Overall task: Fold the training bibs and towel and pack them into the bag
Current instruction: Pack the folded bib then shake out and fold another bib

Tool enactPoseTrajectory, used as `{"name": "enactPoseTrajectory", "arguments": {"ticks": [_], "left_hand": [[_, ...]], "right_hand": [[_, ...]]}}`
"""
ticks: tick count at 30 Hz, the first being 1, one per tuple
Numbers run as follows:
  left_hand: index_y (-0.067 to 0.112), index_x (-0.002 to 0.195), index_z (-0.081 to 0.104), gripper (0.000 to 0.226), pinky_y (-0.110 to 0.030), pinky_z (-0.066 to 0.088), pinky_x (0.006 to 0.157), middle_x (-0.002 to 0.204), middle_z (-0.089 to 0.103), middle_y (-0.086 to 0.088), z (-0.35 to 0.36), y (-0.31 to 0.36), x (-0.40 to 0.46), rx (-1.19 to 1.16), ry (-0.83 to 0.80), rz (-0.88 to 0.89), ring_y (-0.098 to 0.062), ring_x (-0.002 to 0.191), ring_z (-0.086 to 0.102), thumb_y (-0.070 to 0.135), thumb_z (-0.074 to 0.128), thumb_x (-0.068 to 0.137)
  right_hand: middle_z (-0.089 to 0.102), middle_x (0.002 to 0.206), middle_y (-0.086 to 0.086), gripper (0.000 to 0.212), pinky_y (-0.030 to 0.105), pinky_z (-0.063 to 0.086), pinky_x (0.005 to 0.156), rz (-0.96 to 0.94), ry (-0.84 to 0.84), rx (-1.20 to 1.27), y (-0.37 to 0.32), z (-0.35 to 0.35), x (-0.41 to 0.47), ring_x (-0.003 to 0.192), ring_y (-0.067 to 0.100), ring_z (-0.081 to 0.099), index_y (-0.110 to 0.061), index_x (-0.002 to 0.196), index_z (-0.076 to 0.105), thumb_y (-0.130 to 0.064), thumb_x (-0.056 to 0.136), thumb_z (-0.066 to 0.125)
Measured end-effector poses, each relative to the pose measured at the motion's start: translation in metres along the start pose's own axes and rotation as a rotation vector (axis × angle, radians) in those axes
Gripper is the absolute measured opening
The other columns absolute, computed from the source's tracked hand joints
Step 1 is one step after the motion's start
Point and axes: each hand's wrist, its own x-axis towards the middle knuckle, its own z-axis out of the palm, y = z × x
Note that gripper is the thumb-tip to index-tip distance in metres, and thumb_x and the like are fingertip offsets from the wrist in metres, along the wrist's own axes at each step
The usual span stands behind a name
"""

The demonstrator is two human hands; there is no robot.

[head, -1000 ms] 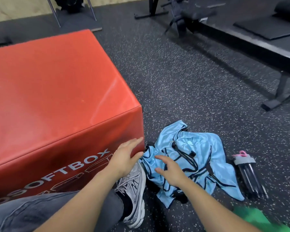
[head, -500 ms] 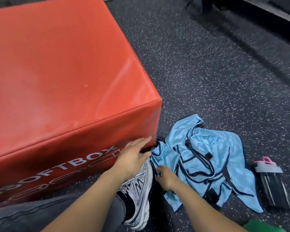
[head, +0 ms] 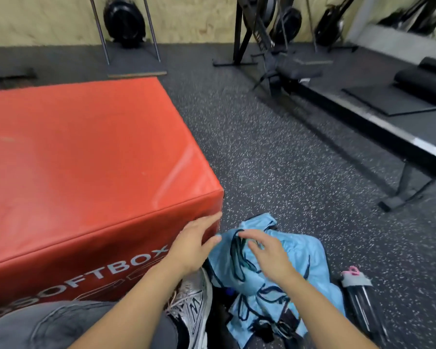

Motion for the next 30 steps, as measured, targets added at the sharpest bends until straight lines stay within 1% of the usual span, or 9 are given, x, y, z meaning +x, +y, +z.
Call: {"name": "enactPoseTrajectory", "arguments": {"ticks": [6, 10, 13, 17, 19, 21, 24, 27, 30], "left_hand": [[0.033, 0.150, 0.040, 0.062, -0.022, 0.024, 0.116, 0.150, 0.048, 0.008, -0.075, 0.050, -0.012, -0.039, 0.192, 0.117, -0.011, 0.140, 0.040, 0.033, 0.068, 0.094], [0.029, 0.152, 0.037, 0.084, -0.031, 0.029, 0.118, 0.152, 0.045, 0.007, -0.139, 0.087, -0.030, -0.030, 0.291, 0.223, -0.010, 0.139, 0.041, 0.048, 0.077, 0.081], [0.030, 0.154, 0.030, 0.107, -0.033, 0.031, 0.119, 0.152, 0.040, 0.014, -0.182, 0.106, -0.054, -0.050, 0.343, 0.260, -0.005, 0.140, 0.039, 0.069, 0.075, 0.065], [0.032, 0.158, 0.019, 0.120, -0.035, 0.032, 0.118, 0.155, 0.037, 0.012, -0.233, 0.119, -0.087, 0.001, 0.438, 0.220, -0.006, 0.142, 0.036, 0.067, 0.081, 0.061], [0.032, 0.158, 0.018, 0.115, -0.037, 0.034, 0.116, 0.153, 0.042, 0.010, -0.259, 0.125, -0.100, -0.003, 0.508, 0.191, -0.008, 0.140, 0.038, 0.059, 0.081, 0.066], [0.032, 0.156, 0.025, 0.097, -0.036, 0.041, 0.109, 0.140, 0.055, 0.011, -0.288, 0.132, -0.113, -0.025, 0.595, 0.167, -0.010, 0.131, 0.048, 0.037, 0.081, 0.077], [0.032, 0.147, 0.042, 0.072, -0.025, 0.051, 0.085, 0.107, 0.068, 0.014, -0.338, 0.143, -0.139, -0.038, 0.742, 0.122, -0.012, 0.098, 0.065, 0.006, 0.066, 0.085], [0.034, 0.135, 0.053, 0.059, -0.031, 0.053, 0.072, 0.101, 0.070, 0.007, -0.396, 0.153, -0.172, -0.006, 0.880, 0.082, -0.016, 0.079, 0.065, 0.002, 0.059, 0.085], [0.032, 0.109, 0.063, 0.036, -0.034, 0.051, 0.070, 0.095, 0.070, 0.002, -0.453, 0.159, -0.203, 0.012, 0.990, 0.116, -0.015, 0.072, 0.062, 0.003, 0.061, 0.089]], "right_hand": [[0.071, 0.115, -0.003, 0.025, 0.008, 0.045, 0.087, -0.234, 0.095, 0.133, -0.125, -0.067, -0.006, 0.098, -0.011, 0.063, -0.005, 0.110, 0.074, 0.006, 0.095, 0.058], [0.070, 0.120, -0.001, 0.029, 0.010, 0.045, 0.094, -0.403, 0.118, 0.167, -0.216, -0.096, -0.010, 0.106, -0.006, 0.064, -0.008, 0.116, 0.072, 0.006, 0.096, 0.057], [0.068, 0.121, 0.000, 0.030, 0.008, 0.044, 0.095, -0.515, 0.131, 0.171, -0.287, -0.111, -0.015, 0.102, -0.013, 0.061, -0.004, 0.121, 0.069, 0.006, 0.097, 0.055], [0.068, 0.123, -0.001, 0.030, 0.007, 0.043, 0.093, -0.641, 0.125, 0.186, -0.373, -0.117, -0.028, 0.102, -0.015, 0.061, -0.006, 0.123, 0.068, 0.002, 0.099, 0.054], [0.069, 0.120, -0.006, 0.029, 0.008, 0.044, 0.094, -0.679, 0.110, 0.215, -0.411, -0.115, -0.038, 0.102, -0.014, 0.061, -0.008, 0.122, 0.070, 0.001, 0.099, 0.054], [0.069, 0.116, -0.012, 0.028, 0.007, 0.046, 0.091, -0.697, 0.087, 0.251, -0.443, -0.113, -0.049, 0.101, -0.013, 0.062, -0.012, 0.119, 0.071, -0.001, 0.100, 0.054], [0.073, 0.114, -0.006, 0.025, 0.006, 0.047, 0.083, -0.687, 0.065, 0.300, -0.479, -0.112, -0.064, 0.101, -0.005, 0.065, -0.012, 0.117, 0.073, -0.004, 0.099, 0.058], [0.075, 0.108, 0.000, 0.020, 0.008, 0.048, 0.083, -0.660, 0.089, 0.318, -0.503, -0.112, -0.078, 0.093, -0.002, 0.067, -0.011, 0.113, 0.074, -0.009, 0.096, 0.065], [0.076, 0.104, 0.005, 0.017, 0.027, 0.050, 0.100, -0.623, 0.110, 0.346, -0.516, -0.110, -0.085, 0.097, 0.008, 0.068, -0.008, 0.107, 0.076, -0.011, 0.091, 0.071]]}}
